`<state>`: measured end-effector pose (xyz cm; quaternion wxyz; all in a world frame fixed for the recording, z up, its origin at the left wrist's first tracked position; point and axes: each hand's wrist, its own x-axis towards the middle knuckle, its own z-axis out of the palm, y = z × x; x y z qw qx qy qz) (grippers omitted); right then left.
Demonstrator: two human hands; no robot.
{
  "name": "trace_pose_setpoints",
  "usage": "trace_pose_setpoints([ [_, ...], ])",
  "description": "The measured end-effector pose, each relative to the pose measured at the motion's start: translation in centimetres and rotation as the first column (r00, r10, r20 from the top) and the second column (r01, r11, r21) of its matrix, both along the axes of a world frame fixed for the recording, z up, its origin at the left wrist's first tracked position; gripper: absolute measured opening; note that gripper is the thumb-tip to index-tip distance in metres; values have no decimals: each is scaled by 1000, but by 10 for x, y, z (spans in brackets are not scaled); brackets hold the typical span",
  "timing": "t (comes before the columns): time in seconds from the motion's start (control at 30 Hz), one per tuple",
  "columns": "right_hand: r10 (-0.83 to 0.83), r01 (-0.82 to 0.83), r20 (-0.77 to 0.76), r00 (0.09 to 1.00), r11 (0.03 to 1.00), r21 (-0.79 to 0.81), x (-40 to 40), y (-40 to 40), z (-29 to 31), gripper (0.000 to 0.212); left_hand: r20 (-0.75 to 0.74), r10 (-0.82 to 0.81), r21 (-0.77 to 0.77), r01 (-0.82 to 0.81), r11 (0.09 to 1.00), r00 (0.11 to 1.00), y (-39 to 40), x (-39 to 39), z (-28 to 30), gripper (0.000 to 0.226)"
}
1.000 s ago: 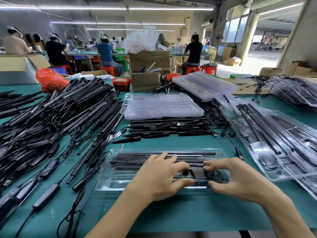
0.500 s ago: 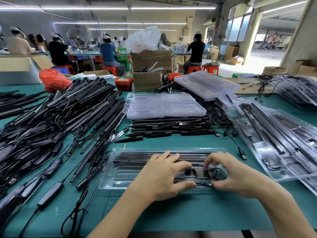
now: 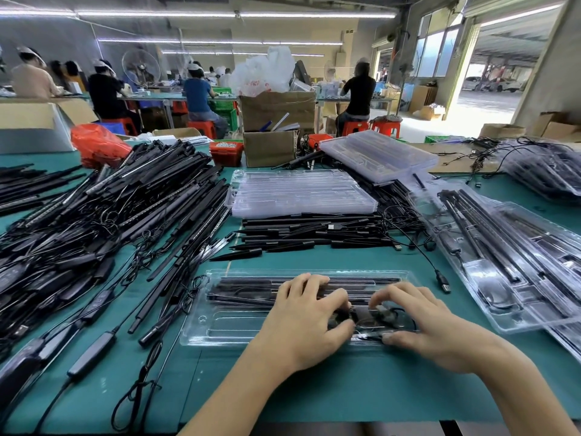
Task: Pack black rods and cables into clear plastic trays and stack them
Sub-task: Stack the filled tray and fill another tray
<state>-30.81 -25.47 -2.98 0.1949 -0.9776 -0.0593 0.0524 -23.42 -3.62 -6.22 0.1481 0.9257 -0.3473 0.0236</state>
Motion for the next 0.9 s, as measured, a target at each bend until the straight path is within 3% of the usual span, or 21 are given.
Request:
trace_pose_setpoints([
  [0.2, 66, -47, -137, 988, 990, 135, 0, -11, 5, 46, 22, -8, 43, 7, 999, 1000, 1, -3, 1, 35],
  [0.27, 61, -13, -163, 985, 960, 279, -1, -16, 9, 42, 33, -17, 71, 15, 997, 999, 1, -3, 1, 41],
  [0.33, -116, 143, -89, 989, 881, 450, 0, -19, 7, 30, 24, -25, 82, 23, 996, 999, 1, -4, 2, 44],
  [0.37, -276, 243, 11, 961, 862, 446, 3, -23, 2, 23, 23, -27, 85, 25, 996, 999, 1, -3, 1, 44],
  [0.43, -539, 481, 165, 826, 826, 292, 6, -32, -7, 19, 22, -25, 84, 23, 996, 999, 1, -3, 1, 45],
  [0.5, -628, 604, 78, 774, 770, 205, 5, -36, -11, 30, 23, -23, 82, 21, 996, 999, 0, -3, 0, 44],
  [0.57, -608, 608, -56, 792, 777, 164, 4, -37, -13, 42, 35, -21, 81, 18, 997, 999, 0, -4, -1, 43],
  [0.67, -586, 595, -101, 804, 795, 121, 5, -38, -13, 44, 56, -15, 73, 11, 997, 998, 0, -5, -4, 44],
  [0.9, -497, 582, -303, 813, 682, 443, 1, -40, -4, 37, 52, -16, 43, 13, 999, 999, 1, -4, -5, 43],
])
